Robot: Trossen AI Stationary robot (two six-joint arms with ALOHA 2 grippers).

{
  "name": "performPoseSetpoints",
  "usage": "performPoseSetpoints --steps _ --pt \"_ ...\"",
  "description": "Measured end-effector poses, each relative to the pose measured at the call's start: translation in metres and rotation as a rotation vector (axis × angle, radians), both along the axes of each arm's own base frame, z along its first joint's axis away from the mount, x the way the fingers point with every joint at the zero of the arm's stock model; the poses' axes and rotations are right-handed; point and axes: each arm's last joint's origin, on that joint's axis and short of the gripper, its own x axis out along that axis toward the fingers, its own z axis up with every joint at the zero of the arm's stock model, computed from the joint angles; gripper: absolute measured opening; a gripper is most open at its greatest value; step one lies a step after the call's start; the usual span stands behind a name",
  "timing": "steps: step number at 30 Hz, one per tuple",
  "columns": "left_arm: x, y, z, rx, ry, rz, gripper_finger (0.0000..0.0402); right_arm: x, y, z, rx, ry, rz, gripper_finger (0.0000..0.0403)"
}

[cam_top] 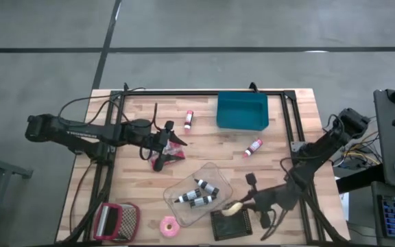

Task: Pick & Place Food Item
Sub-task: Put the black donut into the black basket

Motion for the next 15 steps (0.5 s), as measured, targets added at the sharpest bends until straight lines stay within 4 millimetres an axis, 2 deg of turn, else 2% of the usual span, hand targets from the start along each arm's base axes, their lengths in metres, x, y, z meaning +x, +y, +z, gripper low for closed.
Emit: performPoseSetpoints --steps 4,8,15 --pt "0.000 0.000 0.001 0.000 -0.006 0.000 0.0259 -0.003 0.017 -0.011 0.026 0.056 -0.007 0.0013" --pt "0.000 0.000 0.001 0.000 -0.013 -0.002 0.0259 0.003 0.033 -0.027 0.015 0.144 -0.023 0.0013" --pt "0.000 -0.002 0.001 -0.003 -0.014 -0.006 0.0259 0.015 0.050 -0.038 -0.046 0.278 -0.073 0.0013"
